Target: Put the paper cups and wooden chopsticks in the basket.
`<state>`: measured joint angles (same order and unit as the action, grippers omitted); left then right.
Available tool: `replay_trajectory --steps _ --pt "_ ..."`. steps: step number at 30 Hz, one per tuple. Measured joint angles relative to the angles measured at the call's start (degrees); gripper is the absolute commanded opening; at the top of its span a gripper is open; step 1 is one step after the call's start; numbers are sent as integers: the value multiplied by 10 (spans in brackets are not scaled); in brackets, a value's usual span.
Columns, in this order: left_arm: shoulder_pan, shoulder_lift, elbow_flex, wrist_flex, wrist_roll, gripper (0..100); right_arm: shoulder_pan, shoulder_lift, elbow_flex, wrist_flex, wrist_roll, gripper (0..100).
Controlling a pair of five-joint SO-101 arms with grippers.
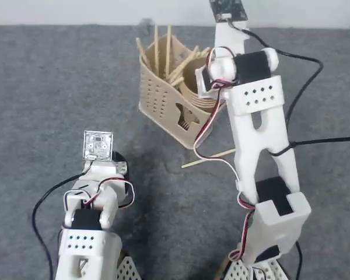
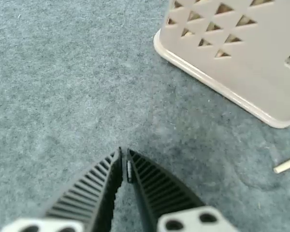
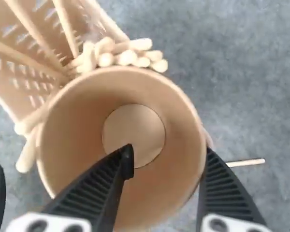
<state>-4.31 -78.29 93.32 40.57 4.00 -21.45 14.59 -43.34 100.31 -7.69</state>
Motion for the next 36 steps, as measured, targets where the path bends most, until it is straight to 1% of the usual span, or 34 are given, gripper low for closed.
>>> replay_trajectory --steps 9,12,15,23,30,36 --pt "0 0 0 0 0 13 -44 1 -101 1 0 214" --pt "0 0 0 0 0 13 -41 1 -134 1 0 214" --pt "0 0 0 0 0 13 -42 1 -136 4 -1 214" --pt "0 0 0 0 0 13 -41 1 -40 4 -47 214" --pt "0 0 0 0 0 13 -40 1 5 4 -84 214" --pt "0 0 0 0 0 13 -44 1 53 4 -98 213"
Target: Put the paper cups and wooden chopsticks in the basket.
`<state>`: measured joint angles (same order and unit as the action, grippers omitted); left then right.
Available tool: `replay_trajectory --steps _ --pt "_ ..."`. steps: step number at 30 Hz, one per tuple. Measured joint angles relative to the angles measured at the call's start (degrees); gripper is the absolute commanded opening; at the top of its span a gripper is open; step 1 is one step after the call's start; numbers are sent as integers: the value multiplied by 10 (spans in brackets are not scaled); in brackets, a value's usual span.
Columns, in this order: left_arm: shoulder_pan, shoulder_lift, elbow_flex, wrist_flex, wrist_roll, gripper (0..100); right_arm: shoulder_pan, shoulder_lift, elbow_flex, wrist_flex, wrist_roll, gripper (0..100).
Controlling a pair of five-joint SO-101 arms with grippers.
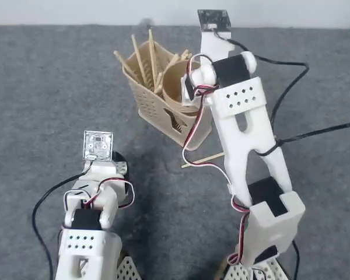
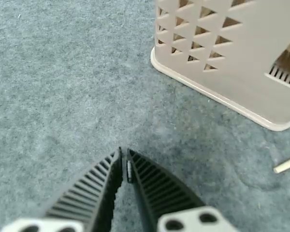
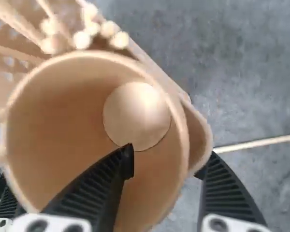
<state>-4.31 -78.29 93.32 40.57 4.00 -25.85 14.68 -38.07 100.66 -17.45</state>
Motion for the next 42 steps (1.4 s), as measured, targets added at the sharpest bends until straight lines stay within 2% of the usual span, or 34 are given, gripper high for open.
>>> replay_trajectory --steps 3,7,10,18,24,26,31,33,42 --pt "0 0 0 0 0 13 4 19 0 0 -2 186" --pt "0 0 0 0 0 13 20 55 -4 -5 -4 3" --pt "0 0 0 0 0 13 41 62 -4 -32 3 11" --pt "0 0 0 0 0 13 48 89 -58 -110 120 7" --pt "0 0 0 0 0 13 47 108 -71 -118 137 11" --pt "0 0 0 0 0 13 49 117 -77 -118 137 32" --pt "0 0 0 0 0 14 47 126 -98 -120 137 232" --pt "0 0 0 0 0 14 47 132 -119 -119 137 276" --pt "0 0 0 0 0 14 47 145 -242 -75 136 278"
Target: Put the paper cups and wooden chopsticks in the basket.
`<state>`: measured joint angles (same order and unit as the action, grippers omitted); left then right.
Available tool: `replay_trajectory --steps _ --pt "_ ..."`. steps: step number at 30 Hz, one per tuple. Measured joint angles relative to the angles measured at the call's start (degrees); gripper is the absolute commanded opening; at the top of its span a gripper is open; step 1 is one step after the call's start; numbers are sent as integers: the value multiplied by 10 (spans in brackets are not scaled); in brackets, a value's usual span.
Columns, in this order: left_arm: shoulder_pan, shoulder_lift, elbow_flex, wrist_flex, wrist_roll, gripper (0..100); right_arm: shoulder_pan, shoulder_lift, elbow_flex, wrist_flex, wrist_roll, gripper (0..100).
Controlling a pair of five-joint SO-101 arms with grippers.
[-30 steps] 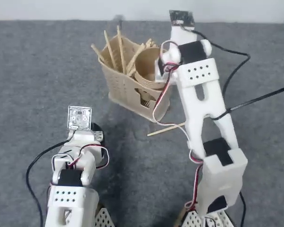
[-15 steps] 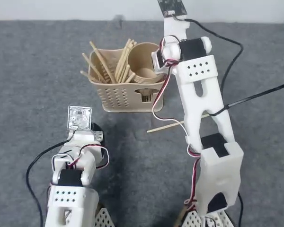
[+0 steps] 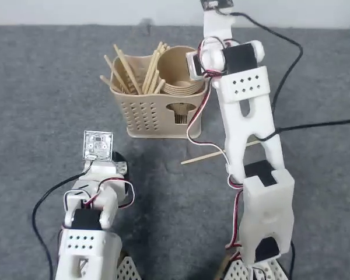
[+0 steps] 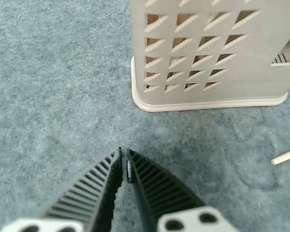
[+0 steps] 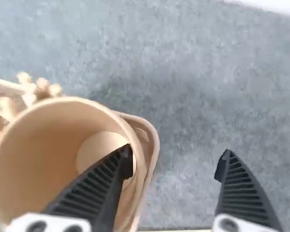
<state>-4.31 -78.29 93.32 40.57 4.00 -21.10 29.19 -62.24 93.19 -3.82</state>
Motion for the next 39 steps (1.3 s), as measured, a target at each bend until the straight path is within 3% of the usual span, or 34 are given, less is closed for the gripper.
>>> replay_trajectory --steps 6,12,17,22,39 --pt "0 0 0 0 0 14 0 -1 -96 74 -24 278" --pt "0 0 0 0 0 14 31 -47 -68 75 -24 233" --pt "0 0 0 0 0 14 33 -163 82 75 -25 97" --pt "0 0 0 0 0 14 44 -293 258 75 -25 24" --pt "-20 0 0 5 -1 14 230 -608 720 75 -24 9"
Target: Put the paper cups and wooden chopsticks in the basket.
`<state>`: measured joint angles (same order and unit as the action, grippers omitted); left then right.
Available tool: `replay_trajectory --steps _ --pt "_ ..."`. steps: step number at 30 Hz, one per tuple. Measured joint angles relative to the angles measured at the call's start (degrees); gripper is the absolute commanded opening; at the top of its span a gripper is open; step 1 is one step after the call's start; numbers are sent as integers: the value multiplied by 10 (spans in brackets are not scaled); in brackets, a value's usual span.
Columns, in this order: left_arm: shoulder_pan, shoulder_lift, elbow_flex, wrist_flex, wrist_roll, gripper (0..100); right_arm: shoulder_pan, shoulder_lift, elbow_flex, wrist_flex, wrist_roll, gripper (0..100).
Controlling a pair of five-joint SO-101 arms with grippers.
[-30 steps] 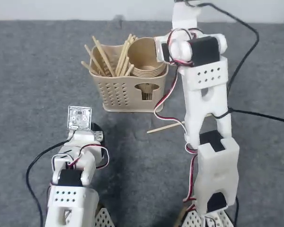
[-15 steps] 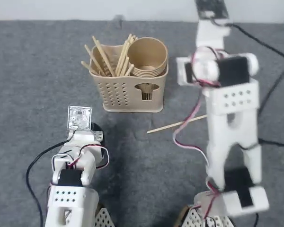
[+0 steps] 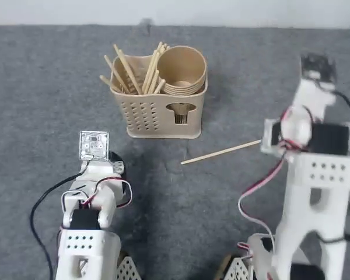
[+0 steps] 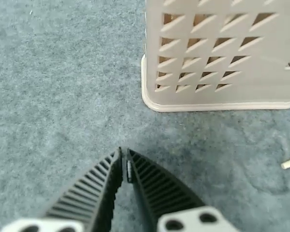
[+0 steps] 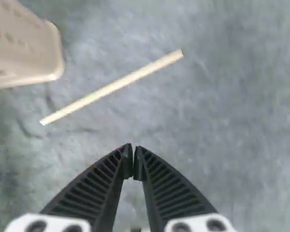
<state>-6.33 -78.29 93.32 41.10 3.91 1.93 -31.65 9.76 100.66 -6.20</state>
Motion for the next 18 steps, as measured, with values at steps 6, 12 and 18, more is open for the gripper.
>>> replay_trajectory --steps 6,12,18 --pt "-3 0 -10 44 1 13 73 -119 212 -3 83 9" --pt "-2 4 -27 59 0 13 203 -234 367 -69 185 9" --pt "-2 4 -76 103 -2 13 287 -299 479 -136 300 9"
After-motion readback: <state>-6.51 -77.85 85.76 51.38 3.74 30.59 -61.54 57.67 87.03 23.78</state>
